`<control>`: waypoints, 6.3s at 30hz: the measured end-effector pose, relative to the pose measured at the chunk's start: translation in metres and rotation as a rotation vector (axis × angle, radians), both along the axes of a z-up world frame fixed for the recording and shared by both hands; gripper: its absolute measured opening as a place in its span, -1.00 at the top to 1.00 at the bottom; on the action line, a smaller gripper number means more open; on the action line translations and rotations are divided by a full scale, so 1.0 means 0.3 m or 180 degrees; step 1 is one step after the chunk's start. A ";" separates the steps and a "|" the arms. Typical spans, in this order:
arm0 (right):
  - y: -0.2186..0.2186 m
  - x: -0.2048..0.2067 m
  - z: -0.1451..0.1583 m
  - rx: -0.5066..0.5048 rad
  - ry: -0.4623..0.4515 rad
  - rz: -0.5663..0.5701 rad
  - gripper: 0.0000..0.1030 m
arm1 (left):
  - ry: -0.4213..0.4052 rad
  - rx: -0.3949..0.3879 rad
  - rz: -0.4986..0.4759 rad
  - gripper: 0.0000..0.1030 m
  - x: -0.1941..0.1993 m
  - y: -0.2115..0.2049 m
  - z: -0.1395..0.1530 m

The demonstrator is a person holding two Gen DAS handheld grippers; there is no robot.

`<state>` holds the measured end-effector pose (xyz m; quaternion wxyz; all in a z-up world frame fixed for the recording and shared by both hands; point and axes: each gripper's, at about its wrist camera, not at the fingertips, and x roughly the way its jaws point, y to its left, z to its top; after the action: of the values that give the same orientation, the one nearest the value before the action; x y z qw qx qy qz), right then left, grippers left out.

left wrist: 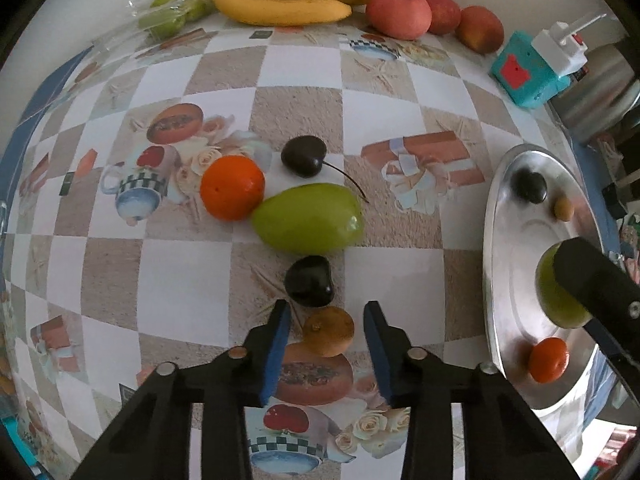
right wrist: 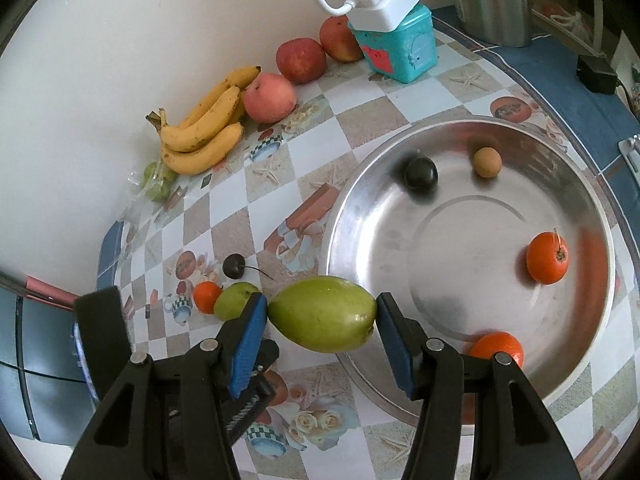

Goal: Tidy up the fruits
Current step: 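Grasp the small brown kiwi with the left tool while the right tool holds the pear, then carry the pear in the right tool while the left tool carries the kiwi over the plate, then open the left tool to drop the kiwi while the right tool drops the pear into the plate, then withdraw both open tools from the steel plate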

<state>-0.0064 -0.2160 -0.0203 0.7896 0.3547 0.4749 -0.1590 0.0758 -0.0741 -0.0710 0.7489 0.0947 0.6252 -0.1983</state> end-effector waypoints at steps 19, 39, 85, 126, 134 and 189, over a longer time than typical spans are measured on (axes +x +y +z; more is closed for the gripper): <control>-0.078 -0.053 -0.018 0.0100 0.0031 -0.0198 -0.12 | -0.0180 -0.0356 0.0388 0.45 0.035 0.171 0.128; -0.289 -0.193 -0.029 0.0055 0.0055 -0.0815 -0.12 | -0.0522 -0.0657 -0.0081 0.45 -0.019 -0.053 0.203; -0.351 -0.091 -0.068 -0.0106 0.0206 -0.0746 -0.12 | -0.0514 -0.0396 -0.0813 0.44 -0.062 -0.400 0.088; -0.343 -0.094 -0.040 -0.0166 0.0285 -0.0697 -0.13 | -0.0506 -0.0353 -0.0692 -0.32 -0.050 -0.352 0.115; -0.335 -0.097 -0.039 -0.0191 0.0353 -0.0681 -0.14 | -0.0547 -0.0312 -0.0495 -0.32 -0.029 -0.285 0.119; -0.123 -0.010 0.006 -0.0758 0.0023 -0.0036 -0.77 | -0.1330 -0.0112 0.0255 -1.00 0.069 0.055 0.202</control>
<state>-0.0094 -0.2528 -0.0185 0.8235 0.2605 0.4535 -0.2200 0.0965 -0.0576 -0.0103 0.8710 0.0958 0.4561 -0.1553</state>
